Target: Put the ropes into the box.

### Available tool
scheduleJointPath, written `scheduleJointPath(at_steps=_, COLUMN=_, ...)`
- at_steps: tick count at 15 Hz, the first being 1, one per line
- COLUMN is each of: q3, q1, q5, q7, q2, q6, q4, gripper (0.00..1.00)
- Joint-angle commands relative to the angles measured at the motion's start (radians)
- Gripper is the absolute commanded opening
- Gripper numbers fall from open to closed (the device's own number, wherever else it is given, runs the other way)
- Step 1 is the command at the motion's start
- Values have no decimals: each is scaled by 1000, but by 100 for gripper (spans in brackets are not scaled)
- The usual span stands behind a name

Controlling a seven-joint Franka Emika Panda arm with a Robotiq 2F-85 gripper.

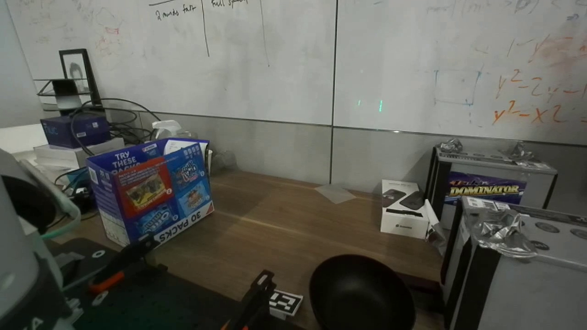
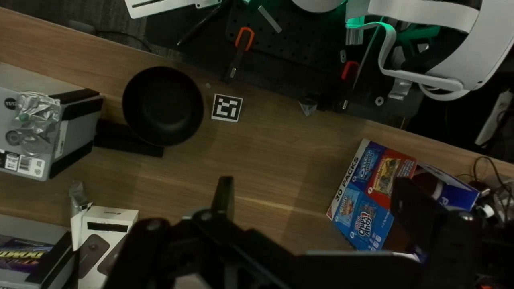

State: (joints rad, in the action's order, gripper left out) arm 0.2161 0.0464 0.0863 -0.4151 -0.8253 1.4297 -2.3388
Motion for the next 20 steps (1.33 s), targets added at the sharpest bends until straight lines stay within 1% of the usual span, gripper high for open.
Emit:
scheduleJointPath(at_steps=1, q3=49, q1=-8, q5=25, q7=-72, q2=-45, q6=28, q4=-84, gripper=100)
scheduleJointPath(at_steps=4, q3=59, q1=-8, q5=33, q7=-94, q2=-49, q6=31, q4=-129, gripper=100)
scheduleJointPath(at_steps=9, q3=52, q1=-11, q5=35, q7=-98, q2=-56, q6=53, q4=-174, gripper=100)
scheduleJointPath(at_steps=13, q3=55, q1=-38, q5=46, q7=-68, q2=-76, q6=105, q4=-190, gripper=100)
scheduleJointPath(at_steps=14, q3=55, q1=-19, q5=25, q7=-80, q2=-27, q6=71, q4=-167, gripper=100)
scheduleJointPath(at_steps=20, q3=58, q1=-34, q5=28, q7=-77, q2=-47, q6=86, q4=-177, gripper=100)
